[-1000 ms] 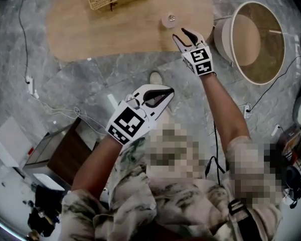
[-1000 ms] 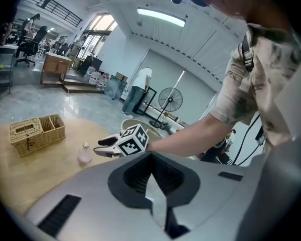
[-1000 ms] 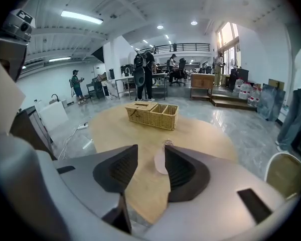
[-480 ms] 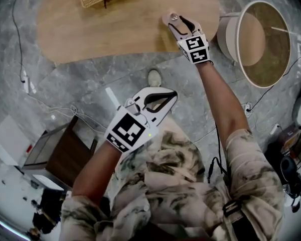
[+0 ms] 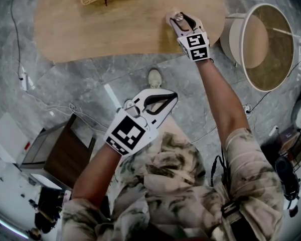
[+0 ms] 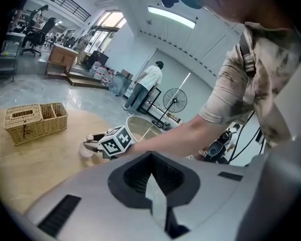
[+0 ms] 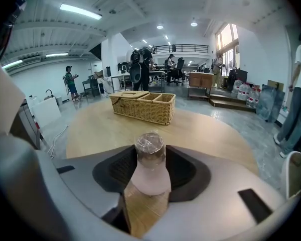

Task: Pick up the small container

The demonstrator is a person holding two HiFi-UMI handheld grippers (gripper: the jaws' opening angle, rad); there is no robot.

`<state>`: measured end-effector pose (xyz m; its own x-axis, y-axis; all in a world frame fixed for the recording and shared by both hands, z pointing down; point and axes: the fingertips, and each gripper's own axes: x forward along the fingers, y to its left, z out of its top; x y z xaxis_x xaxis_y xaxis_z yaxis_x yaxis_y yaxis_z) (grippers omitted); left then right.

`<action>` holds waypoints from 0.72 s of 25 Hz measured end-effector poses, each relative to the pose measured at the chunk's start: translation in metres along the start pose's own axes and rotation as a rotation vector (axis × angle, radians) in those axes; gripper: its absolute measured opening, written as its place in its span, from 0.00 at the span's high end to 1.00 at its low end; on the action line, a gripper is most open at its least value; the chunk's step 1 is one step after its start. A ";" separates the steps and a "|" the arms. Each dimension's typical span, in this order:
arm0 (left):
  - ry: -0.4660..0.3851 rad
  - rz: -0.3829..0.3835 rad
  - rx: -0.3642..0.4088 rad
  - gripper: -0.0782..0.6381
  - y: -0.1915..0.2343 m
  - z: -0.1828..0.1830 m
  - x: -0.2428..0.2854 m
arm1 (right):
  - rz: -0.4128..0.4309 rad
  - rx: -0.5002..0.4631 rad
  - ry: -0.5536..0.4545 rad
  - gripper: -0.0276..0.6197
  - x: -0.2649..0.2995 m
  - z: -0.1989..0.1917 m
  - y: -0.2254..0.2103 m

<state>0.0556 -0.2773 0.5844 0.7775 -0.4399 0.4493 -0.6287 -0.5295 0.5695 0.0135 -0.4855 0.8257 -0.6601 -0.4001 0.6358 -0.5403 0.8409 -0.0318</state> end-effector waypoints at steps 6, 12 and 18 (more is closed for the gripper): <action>-0.001 0.011 -0.012 0.86 0.008 -0.001 -0.004 | 0.006 -0.001 -0.015 0.67 0.002 0.003 0.000; 0.002 0.005 -0.008 0.86 0.005 -0.002 -0.006 | -0.004 0.008 0.000 0.70 0.004 0.010 0.001; -0.003 0.012 -0.003 0.86 0.005 -0.003 -0.015 | -0.009 0.033 0.026 0.71 0.002 0.011 0.000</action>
<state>0.0411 -0.2706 0.5825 0.7700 -0.4481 0.4541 -0.6378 -0.5218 0.5666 0.0061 -0.4899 0.8185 -0.6414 -0.3980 0.6559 -0.5634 0.8246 -0.0505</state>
